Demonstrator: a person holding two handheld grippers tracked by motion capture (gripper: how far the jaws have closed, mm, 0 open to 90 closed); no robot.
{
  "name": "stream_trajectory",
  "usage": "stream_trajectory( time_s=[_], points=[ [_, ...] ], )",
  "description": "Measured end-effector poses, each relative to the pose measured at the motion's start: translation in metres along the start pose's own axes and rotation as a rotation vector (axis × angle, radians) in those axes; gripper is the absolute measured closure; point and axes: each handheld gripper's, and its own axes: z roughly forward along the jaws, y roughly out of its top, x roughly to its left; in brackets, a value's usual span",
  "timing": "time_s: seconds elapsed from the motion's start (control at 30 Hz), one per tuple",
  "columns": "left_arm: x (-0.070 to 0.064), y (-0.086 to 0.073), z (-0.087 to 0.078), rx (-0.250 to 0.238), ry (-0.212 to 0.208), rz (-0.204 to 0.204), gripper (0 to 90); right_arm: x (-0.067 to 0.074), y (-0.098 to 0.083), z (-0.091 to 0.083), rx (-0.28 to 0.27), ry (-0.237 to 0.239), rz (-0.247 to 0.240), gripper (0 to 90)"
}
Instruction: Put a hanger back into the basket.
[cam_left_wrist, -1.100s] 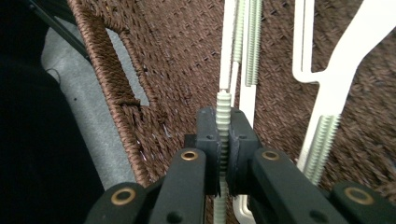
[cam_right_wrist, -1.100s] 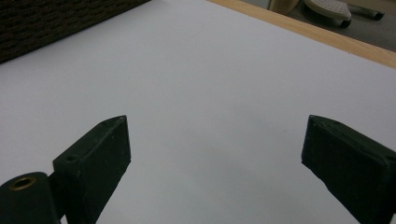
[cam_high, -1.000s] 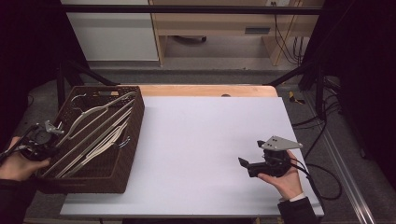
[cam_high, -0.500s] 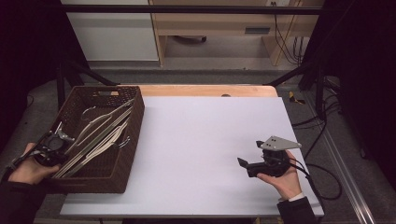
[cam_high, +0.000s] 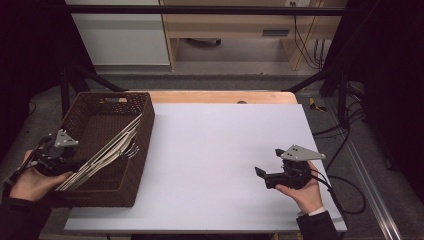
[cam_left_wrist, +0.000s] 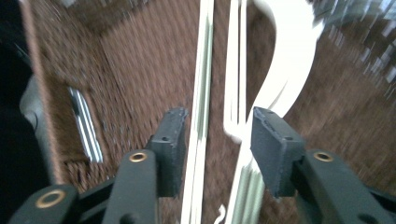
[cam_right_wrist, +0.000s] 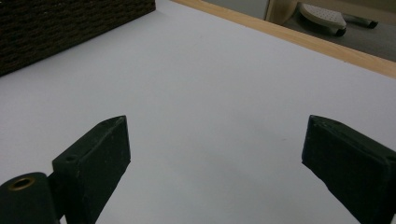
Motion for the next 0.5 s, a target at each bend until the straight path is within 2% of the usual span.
stream_trajectory(
  time_s=[0.1,0.2,0.27,0.37,0.5],
  points=[
    [-0.007,0.005,-0.014,-0.139,-0.018,-0.037,49.3,0.0,0.001,-0.001,-0.017,-0.006,0.004,8.0],
    [-0.019,0.009,-0.026,-0.272,-0.04,-0.067,41.6,-0.001,0.001,-0.003,-0.036,-0.013,0.009,7.9],
    [-0.029,0.012,-0.033,-0.344,-0.06,-0.072,37.2,-0.001,0.001,-0.004,-0.048,-0.016,0.006,7.6],
    [-0.047,0.015,-0.039,-0.424,-0.101,-0.088,27.9,-0.002,0.002,-0.005,-0.067,-0.025,0.009,7.3],
    [-0.071,0.018,-0.037,-0.505,-0.161,-0.1,19.1,-0.002,0.002,-0.007,-0.088,-0.038,0.013,7.0]
  ],
)
